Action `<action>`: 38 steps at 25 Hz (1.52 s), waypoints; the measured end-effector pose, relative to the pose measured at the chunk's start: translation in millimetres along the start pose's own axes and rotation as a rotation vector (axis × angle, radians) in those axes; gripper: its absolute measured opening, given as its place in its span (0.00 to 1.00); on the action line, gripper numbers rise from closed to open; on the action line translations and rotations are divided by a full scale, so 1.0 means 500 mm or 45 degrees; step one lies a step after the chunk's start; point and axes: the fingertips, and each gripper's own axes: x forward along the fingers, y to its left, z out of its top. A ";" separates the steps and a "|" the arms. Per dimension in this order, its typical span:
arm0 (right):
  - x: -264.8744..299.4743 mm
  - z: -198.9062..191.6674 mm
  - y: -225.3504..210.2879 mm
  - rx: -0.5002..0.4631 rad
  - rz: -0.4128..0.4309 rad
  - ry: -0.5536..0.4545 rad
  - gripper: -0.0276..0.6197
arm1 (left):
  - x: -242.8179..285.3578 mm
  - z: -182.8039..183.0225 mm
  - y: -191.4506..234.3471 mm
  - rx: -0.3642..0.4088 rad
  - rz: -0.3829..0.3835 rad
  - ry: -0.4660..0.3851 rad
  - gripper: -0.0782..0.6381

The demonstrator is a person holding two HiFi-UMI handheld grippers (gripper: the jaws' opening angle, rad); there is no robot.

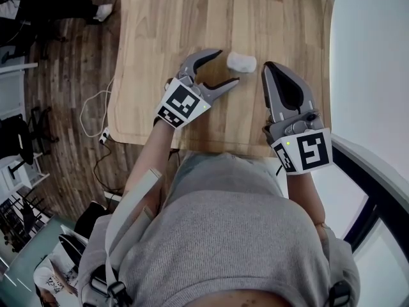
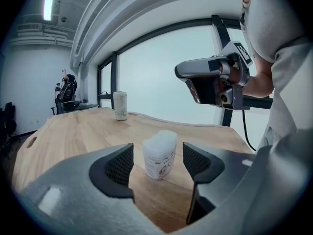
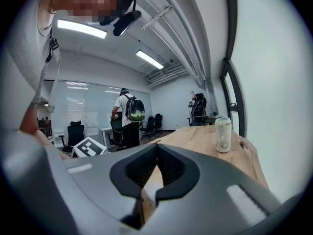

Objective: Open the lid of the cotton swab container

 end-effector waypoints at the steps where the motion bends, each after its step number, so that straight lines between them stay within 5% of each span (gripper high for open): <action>1: 0.001 -0.001 0.001 -0.001 0.002 0.001 0.04 | 0.003 -0.004 0.000 -0.005 -0.007 0.005 0.55; 38: -0.013 -0.016 -0.028 0.007 -0.023 0.052 0.04 | 0.097 -0.071 -0.007 -0.003 -0.126 0.145 0.55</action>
